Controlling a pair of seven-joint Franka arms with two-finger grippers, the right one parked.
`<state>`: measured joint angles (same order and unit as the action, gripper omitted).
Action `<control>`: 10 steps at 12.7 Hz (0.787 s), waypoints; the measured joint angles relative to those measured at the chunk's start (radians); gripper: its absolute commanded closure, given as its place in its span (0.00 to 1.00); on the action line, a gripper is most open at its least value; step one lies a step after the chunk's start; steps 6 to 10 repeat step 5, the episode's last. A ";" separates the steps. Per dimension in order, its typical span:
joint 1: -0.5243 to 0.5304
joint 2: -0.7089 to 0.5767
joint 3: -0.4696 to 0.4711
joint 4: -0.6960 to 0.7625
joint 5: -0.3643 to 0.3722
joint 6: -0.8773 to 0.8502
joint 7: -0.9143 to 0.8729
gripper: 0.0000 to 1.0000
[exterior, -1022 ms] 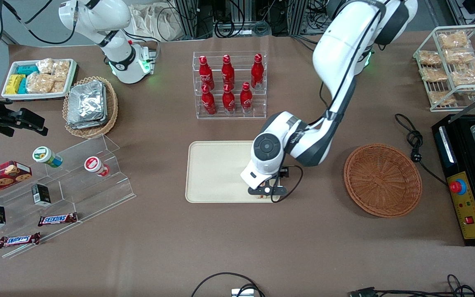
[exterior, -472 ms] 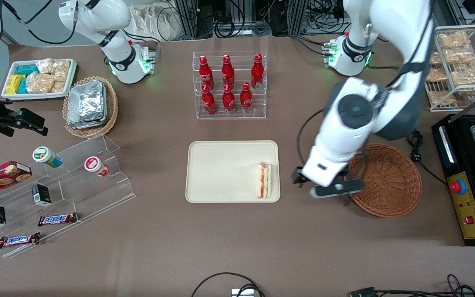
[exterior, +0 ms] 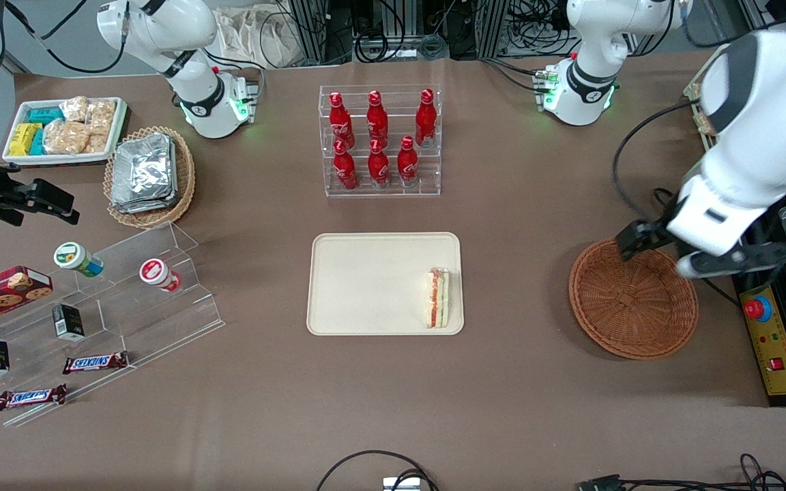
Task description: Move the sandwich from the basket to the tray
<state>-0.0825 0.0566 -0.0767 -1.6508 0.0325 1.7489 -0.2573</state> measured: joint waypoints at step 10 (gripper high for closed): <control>0.054 -0.108 -0.002 -0.029 0.000 -0.132 0.079 0.00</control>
